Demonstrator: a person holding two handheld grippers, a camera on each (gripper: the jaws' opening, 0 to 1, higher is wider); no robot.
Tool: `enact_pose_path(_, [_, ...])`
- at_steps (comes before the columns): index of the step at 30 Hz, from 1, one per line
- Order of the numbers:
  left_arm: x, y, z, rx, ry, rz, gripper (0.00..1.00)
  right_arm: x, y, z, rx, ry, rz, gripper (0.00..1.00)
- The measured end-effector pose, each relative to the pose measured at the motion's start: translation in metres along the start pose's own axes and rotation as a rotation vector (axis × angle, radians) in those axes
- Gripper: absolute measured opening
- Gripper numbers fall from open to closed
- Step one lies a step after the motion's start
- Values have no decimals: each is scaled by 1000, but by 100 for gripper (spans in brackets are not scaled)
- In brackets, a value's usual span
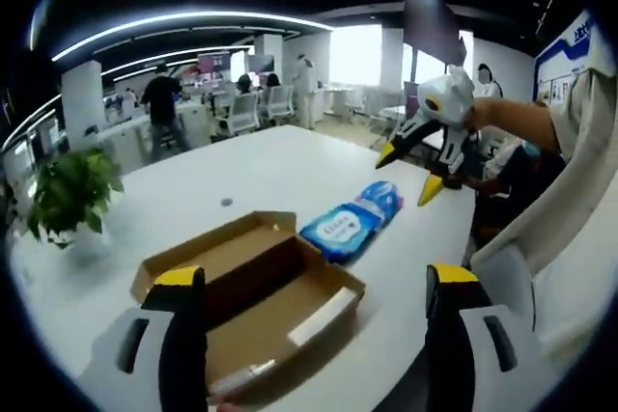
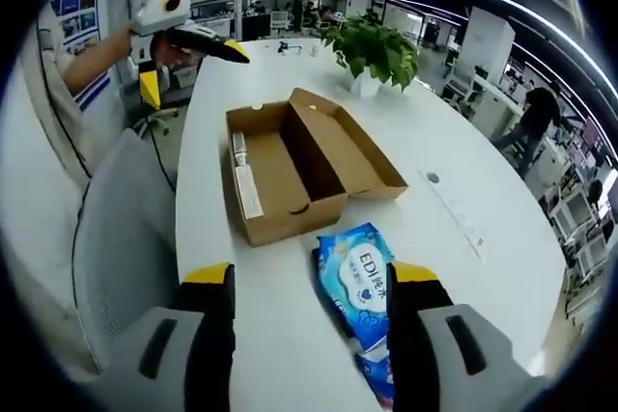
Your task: Operate the shoe box by opening the lid, removing the specified soft item, and placing it in the target area until the item is outside and the box remains undamaged.
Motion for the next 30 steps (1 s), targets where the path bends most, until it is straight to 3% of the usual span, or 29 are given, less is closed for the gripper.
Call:
enact_pose_path(13, [-30, 23, 14, -39, -65, -19, 100, 33, -26, 4, -90, -93, -56, 55])
enact_pose_path(30, [-53, 38, 30, -70, -130, -32, 100, 86, -43, 3, -186, -228, -34, 49])
Point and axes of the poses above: the point that each gripper's makers call its tool centre point, and the gripper's own axes: x roughly forward along the fingers, z roughly to its left, y roughly out of its underside, the point moved 7 cm from there along -x, roughly backward along the fingers, and after that the axes turned 14 degrees about -x, right-handed, at the moved point
